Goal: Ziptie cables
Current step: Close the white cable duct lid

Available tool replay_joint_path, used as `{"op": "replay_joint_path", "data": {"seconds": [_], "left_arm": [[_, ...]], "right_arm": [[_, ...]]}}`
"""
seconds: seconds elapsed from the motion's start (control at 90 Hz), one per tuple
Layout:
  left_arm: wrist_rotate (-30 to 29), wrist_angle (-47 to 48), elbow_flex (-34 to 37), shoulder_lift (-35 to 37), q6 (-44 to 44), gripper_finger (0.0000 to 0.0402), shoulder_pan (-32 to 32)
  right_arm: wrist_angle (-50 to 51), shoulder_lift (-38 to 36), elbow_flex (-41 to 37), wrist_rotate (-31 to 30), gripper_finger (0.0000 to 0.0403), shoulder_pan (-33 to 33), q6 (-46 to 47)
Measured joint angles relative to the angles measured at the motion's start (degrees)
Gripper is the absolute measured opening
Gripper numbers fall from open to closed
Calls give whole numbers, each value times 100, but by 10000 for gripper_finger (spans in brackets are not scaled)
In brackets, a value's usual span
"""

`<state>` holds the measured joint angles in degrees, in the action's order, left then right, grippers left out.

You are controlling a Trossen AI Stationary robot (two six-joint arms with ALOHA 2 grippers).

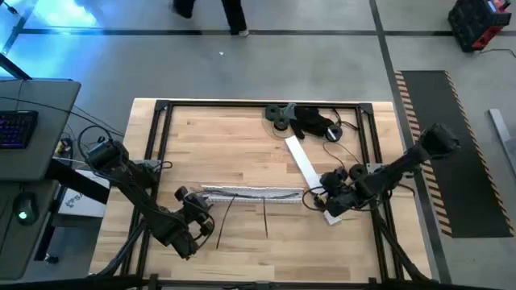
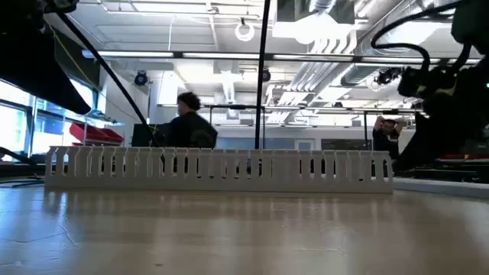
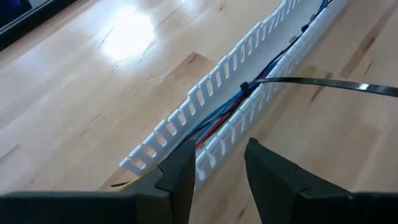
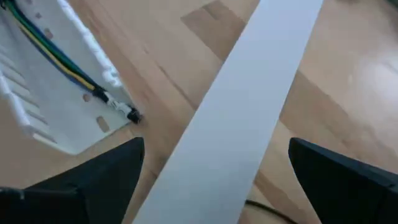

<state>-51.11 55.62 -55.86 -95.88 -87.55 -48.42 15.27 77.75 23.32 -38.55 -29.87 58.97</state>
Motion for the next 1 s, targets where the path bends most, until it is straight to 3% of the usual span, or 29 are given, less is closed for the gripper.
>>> {"op": "replay_joint_path", "data": {"seconds": [0.211, 0.311, 0.433, 0.589, 0.8, 1.0], "left_arm": [[-2, -43, 0, 0, 20, 121, 1], [-2, -50, 0, 0, 20, 121, 1], [-2, -70, 0, 0, 22, 121, 1], [-127, -258, 0, 0, 72, 121, 1], [-216, -654, 0, 0, 550, 121, 1], [-275, -654, 0, 0, 535, 121, 1]], "right_arm": [[-250, 717, -8, -35, 384, 71, 9], [-336, 1040, 30, -77, 365, 98, 197], [-449, 1276, 51, -156, 309, 72, 532], [-471, 1316, -8, -296, 203, 6, 1196], [-321, 1212, -25, -350, 203, -90, 1306], [208, 534, 47, -135, 203, -78, 896]]}}
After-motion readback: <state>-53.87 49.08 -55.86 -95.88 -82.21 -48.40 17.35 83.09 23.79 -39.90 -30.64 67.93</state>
